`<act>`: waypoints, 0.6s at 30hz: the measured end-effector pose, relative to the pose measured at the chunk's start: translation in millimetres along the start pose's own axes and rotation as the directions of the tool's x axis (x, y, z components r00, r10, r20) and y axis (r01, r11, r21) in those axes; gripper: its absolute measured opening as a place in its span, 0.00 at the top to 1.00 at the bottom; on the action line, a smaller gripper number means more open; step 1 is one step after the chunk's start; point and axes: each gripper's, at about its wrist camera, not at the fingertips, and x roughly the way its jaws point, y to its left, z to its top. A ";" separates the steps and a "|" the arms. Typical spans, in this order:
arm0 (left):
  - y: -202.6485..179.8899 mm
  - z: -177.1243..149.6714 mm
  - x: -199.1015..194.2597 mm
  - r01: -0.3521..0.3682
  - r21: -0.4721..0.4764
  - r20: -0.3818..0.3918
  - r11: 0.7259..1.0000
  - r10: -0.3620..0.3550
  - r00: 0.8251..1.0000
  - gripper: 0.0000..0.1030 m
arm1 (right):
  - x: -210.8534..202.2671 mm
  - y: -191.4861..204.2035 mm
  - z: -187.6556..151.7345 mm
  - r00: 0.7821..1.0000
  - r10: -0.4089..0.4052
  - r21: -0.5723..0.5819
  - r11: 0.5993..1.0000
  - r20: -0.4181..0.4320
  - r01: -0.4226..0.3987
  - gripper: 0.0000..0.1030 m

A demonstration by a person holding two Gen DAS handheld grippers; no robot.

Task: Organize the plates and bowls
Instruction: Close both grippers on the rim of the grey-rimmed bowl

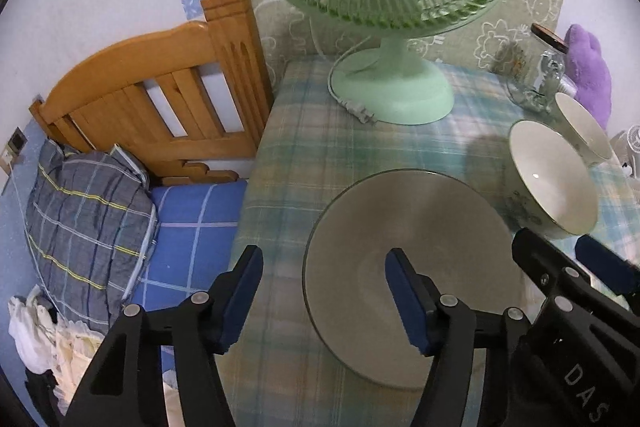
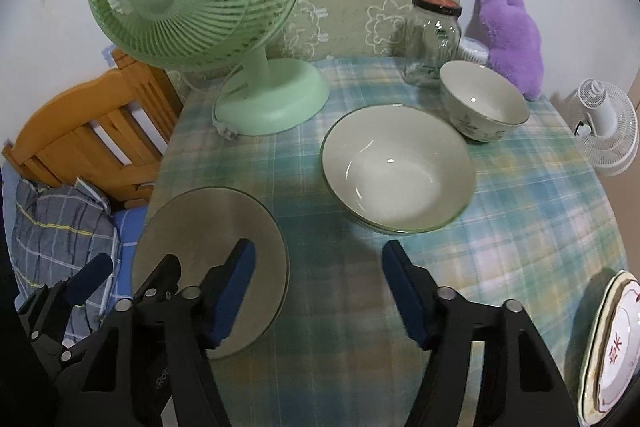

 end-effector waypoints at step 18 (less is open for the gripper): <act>1.4 -3.9 23.4 0.022 0.000 -0.068 1.000 -0.022 0.997 0.83 | 35.4 21.5 0.4 0.998 0.022 -0.074 0.997 -0.061 -0.026 0.87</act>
